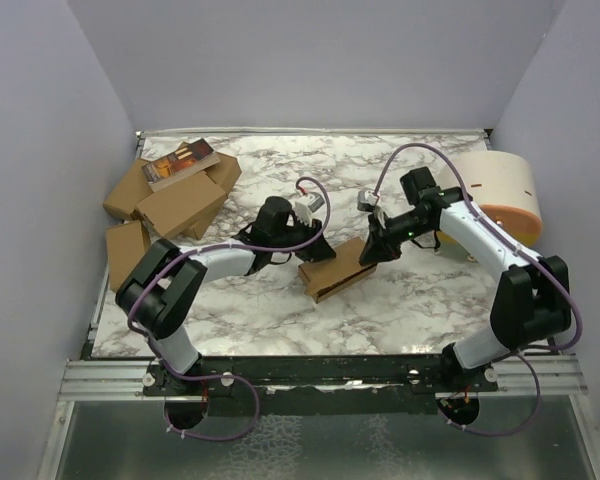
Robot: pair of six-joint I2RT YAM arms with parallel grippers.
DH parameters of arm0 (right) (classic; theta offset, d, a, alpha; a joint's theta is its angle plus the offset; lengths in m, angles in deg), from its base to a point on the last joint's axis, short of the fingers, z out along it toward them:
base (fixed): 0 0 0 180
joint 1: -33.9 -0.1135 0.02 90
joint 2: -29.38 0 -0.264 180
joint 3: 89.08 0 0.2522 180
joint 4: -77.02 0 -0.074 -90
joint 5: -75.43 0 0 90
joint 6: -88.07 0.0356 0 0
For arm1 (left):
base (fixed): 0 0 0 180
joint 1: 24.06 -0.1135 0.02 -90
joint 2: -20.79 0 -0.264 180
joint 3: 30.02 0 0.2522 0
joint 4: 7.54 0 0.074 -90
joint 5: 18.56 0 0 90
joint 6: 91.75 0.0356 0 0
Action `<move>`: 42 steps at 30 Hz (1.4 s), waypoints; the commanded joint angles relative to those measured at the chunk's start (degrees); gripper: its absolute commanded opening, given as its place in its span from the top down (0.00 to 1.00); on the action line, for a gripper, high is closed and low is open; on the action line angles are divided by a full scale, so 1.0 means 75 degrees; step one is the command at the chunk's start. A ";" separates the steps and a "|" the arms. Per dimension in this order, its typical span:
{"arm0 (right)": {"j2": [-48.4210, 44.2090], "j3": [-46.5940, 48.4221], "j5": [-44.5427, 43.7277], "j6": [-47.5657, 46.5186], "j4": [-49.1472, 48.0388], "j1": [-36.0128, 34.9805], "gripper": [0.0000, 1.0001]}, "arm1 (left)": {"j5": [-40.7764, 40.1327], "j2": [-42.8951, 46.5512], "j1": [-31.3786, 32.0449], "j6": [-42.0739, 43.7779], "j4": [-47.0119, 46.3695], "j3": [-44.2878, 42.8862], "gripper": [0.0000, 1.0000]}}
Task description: Fold the paper box
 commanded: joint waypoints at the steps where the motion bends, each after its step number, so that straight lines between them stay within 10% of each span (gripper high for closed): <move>1: 0.0443 -0.0099 -0.0044 0.0849 -0.0986 -0.0273 0.92 | -0.0438 0.0596 0.0026 -0.0341 0.0266 -0.0218 0.75; 23: 0.0898 -0.0051 0.0127 0.0884 -0.1104 -0.0312 0.89 | -0.2327 0.2974 -0.0125 -0.0772 0.1907 0.1726 0.91; 42: 0.1111 0.0246 0.0193 0.1109 -0.1212 -0.0312 0.87 | -0.1247 0.3711 -0.0200 -0.3882 -0.2380 0.4671 0.91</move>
